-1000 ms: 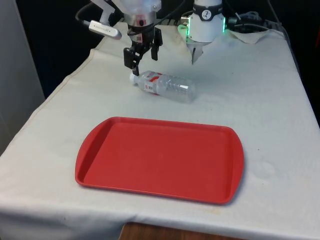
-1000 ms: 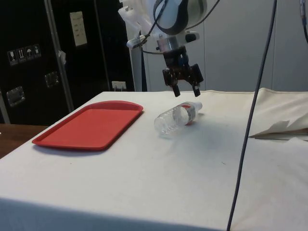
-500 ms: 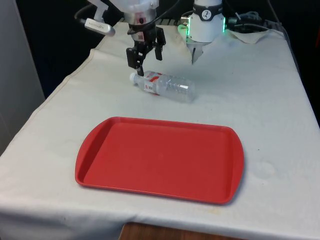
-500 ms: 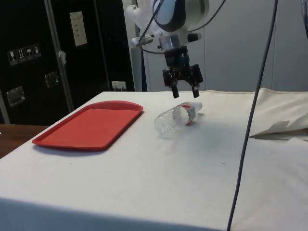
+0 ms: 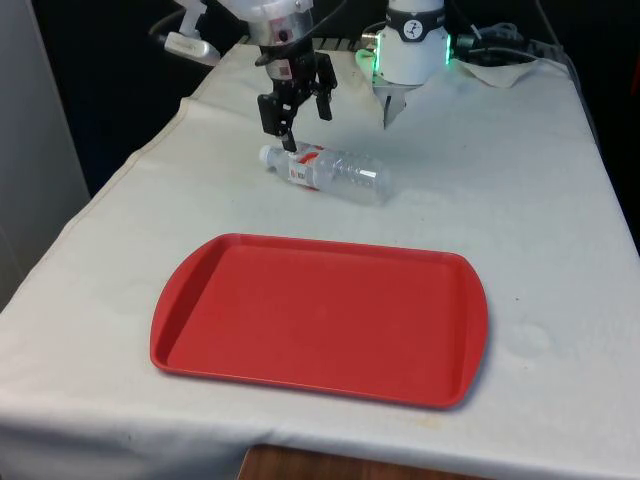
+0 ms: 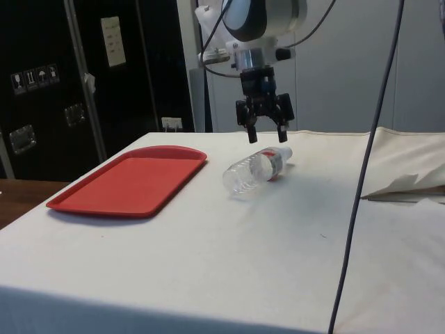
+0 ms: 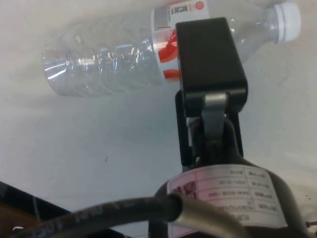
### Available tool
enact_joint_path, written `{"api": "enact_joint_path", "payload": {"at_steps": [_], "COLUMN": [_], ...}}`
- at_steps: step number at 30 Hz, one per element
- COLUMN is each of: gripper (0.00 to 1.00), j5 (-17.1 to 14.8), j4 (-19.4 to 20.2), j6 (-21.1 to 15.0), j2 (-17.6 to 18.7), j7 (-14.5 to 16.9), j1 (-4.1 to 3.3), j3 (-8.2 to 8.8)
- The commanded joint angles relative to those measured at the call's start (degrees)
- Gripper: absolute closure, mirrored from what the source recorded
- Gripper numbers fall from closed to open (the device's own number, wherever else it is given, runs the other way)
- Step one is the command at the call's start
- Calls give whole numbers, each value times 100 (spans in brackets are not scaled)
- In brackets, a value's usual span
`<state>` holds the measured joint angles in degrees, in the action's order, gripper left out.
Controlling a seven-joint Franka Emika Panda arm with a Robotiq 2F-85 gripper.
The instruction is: Place the bottle upright on the tray.
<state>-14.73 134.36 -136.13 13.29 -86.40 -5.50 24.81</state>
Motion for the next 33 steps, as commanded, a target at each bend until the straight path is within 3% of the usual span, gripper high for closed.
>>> {"api": "enact_joint_path", "payload": {"at_steps": [1, 3, 4, 6, 11, 12, 13, 19, 20, 21, 28, 33], "gripper": [0, 0, 0, 0, 0, 0, 0, 0, 0, 0, 0, 0], "j5": [-183, -281, -155, -435, -676, -561, -733, -1106, -1014, -1186, -1112, -1318], "j4": [80, 92, 23, 115, 149, 92, 149, 160, 126, 160, 138, 120], "j6": [-80, -80, 0, -80, -63, 0, -57, -29, 6, -17, 11, 97], "j2": [-97, -109, -17, -126, -155, -74, -155, -138, -74, -115, -63, -97], "j7": [178, 275, 149, 430, 676, 567, 728, 1106, 1014, 1186, 1129, 1335], "j1": [40, 40, 6, 40, 34, 6, 40, 46, 11, 46, 17, 74], "j3": [-34, -29, 6, -17, 0, 40, 6, 40, 74, 52, 97, 97]}}
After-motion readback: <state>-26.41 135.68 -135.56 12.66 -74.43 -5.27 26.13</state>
